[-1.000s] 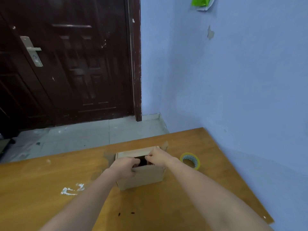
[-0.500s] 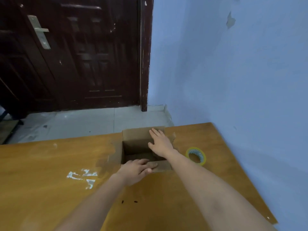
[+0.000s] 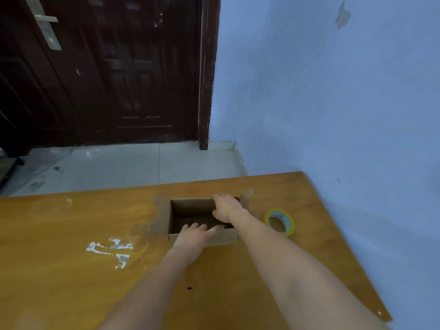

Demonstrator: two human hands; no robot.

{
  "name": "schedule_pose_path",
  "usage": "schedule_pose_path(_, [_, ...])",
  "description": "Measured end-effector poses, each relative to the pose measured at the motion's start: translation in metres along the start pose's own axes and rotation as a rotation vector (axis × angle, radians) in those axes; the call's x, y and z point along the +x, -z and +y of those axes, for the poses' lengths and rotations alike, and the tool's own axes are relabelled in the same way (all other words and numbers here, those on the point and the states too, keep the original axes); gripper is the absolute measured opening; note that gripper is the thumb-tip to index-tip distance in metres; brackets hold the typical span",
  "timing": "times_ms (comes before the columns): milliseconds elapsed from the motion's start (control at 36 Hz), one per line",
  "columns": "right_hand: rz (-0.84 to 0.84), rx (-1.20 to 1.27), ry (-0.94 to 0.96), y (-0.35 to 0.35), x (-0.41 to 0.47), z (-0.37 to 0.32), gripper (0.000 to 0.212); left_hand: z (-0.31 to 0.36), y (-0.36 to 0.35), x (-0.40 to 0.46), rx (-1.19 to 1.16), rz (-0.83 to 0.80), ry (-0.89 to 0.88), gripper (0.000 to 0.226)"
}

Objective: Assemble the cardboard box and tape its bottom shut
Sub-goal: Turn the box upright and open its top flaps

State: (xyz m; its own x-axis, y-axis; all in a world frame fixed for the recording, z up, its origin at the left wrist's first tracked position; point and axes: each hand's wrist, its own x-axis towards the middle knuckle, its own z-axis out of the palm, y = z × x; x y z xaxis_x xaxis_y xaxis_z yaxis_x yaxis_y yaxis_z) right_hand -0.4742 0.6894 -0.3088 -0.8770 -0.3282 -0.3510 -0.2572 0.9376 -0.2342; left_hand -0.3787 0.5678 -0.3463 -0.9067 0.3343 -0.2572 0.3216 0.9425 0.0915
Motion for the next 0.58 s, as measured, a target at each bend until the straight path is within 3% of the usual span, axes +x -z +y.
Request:
schedule_pose_path(111, [-0.040, 0.034, 0.014, 0.008, -0.002, 0.003, 0.051, 0.000, -0.002, 0.000, 0.014, -0.007, -0.002, 0.079])
schedule_pose_path(194, [-0.073, 0.070, 0.023, 0.022, -0.004, 0.007, 0.057, -0.008, 0.001, -0.003, -0.061, -0.009, -0.062, 0.061])
schedule_pose_path(333, [0.124, 0.259, -0.020, 0.049, -0.010, 0.029, 0.043, -0.033, 0.032, -0.005, -0.194, 0.075, -0.056, 0.050])
schedule_pose_path(417, [0.301, 0.419, -0.108, 0.063, -0.017, 0.055, 0.031, -0.052, 0.054, -0.009, -0.184, 0.287, 0.070, 0.047])
schedule_pose_path(500, [0.467, 0.567, -0.239, 0.061, -0.029, 0.082, 0.019, -0.073, 0.066, -0.015, -0.134, 0.432, 0.303, 0.045])
schedule_pose_path(583, [0.405, 0.656, -0.356, 0.049, -0.042, 0.101, 0.026, -0.092, 0.065, -0.025, -0.210, 0.444, 0.551, 0.046])
